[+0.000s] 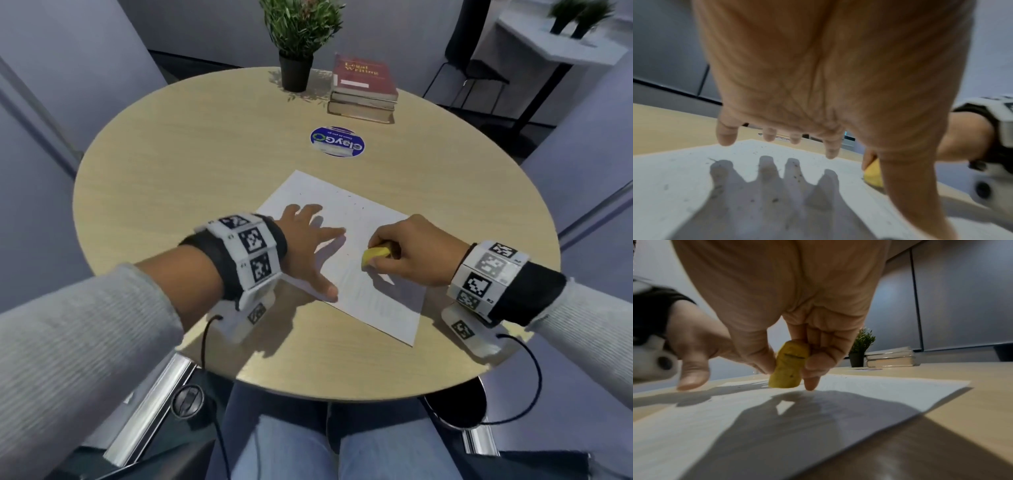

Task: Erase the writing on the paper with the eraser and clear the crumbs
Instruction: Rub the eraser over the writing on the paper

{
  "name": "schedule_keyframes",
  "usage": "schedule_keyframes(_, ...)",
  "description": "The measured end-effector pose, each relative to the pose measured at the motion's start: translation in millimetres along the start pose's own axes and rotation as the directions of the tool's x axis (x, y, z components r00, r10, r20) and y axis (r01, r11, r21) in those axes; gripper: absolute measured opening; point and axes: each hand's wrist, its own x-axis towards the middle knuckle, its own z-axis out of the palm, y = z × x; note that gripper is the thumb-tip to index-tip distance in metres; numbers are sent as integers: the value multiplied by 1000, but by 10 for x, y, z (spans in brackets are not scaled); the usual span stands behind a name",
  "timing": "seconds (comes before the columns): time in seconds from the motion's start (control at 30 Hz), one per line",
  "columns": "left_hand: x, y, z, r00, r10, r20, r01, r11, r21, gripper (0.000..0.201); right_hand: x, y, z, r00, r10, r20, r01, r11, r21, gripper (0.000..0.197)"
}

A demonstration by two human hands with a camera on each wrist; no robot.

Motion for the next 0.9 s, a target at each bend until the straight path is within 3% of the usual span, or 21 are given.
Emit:
schedule_keyframes(0.1,45,14,-96,994,55,96,-62,996,65,108,76,-44,63,999,-46,1,46,998,-37,25)
schedule_keyframes(0.3,176,37,-73,981,30,190,-58,988,145,115,133,-54,77,999,-44,4,45,997,-65,25)
schedule_keyframes(0.5,191,5,-105,992,38,116,-44,998,47,97,156,-39,94,999,-39,8,39,998,-46,21)
schedule_keyframes(0.67,199,54,-153,992,14,125,-32,989,145,93,273,11,32,1000,-2,-13,1,998,-70,26)
schedule_keyframes(0.83,185,63,-156,994,28,106,-46,985,164,92,137,-234,166,976,-183,116,190,980,-50,23)
schedule_keyframes(0.9,184,58,-157,994,16,109,-32,988,150,95,206,-182,113,986,-140,88,147,986,-75,24)
